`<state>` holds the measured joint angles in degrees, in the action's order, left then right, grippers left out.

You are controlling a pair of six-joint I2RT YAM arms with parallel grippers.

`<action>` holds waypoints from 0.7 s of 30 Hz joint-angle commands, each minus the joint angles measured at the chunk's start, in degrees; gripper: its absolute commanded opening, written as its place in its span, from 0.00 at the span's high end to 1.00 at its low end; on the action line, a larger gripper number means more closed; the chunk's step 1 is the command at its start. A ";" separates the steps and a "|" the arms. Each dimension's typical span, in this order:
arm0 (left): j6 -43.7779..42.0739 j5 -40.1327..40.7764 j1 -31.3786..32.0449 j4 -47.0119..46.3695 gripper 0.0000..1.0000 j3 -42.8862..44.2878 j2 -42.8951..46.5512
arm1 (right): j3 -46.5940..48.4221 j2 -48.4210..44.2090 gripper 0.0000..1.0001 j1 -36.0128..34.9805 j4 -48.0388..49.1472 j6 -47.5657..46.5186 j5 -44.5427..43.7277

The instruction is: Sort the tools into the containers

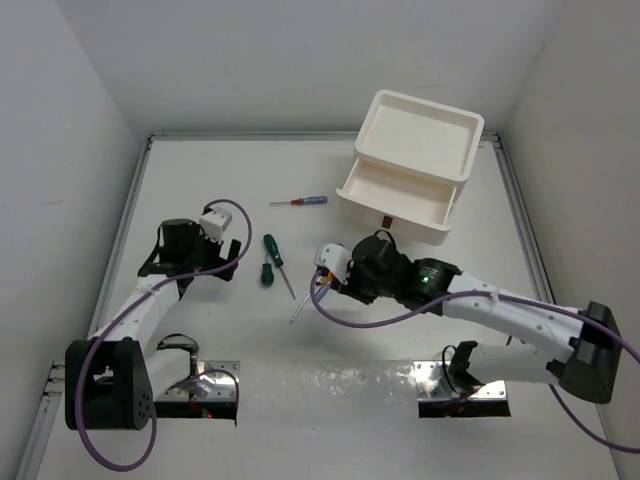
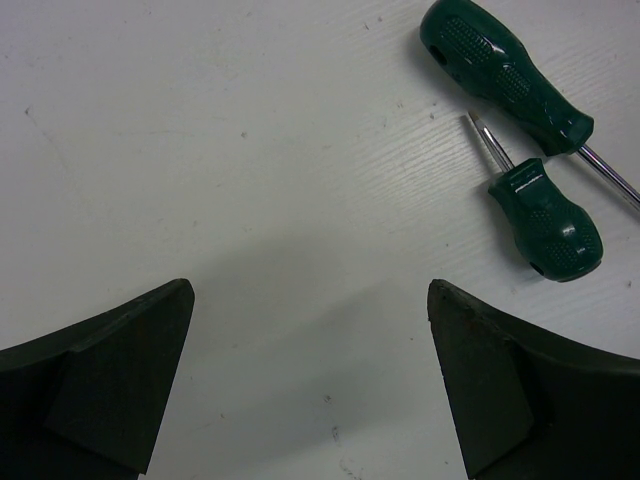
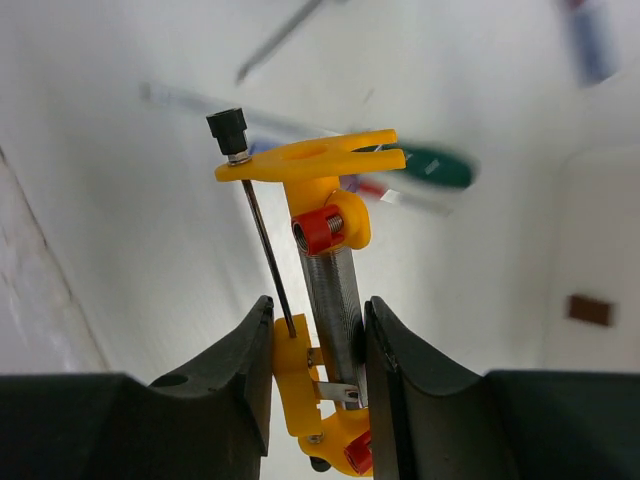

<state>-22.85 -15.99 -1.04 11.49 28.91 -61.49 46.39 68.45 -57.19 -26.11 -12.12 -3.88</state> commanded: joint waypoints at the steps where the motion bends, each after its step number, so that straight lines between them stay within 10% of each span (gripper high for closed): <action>1: -0.18 -0.97 0.25 -1.99 0.00 1.68 0.41 | 7.21 -5.15 1.00 -0.38 4.65 2.36 -2.95; 8: -0.09 -0.62 0.25 -1.73 0.00 1.68 0.50 | 21.79 0.17 1.00 1.28 6.69 -4.47 -28.35; 21: -0.26 -0.71 0.25 -1.99 0.00 1.33 0.85 | 37.64 19.79 1.00 16.40 -4.39 -17.32 -25.05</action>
<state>-22.85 -15.92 -1.04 11.51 28.91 -61.49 81.60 88.23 -40.99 -27.86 -25.76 -28.18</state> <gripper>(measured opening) 0.998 0.330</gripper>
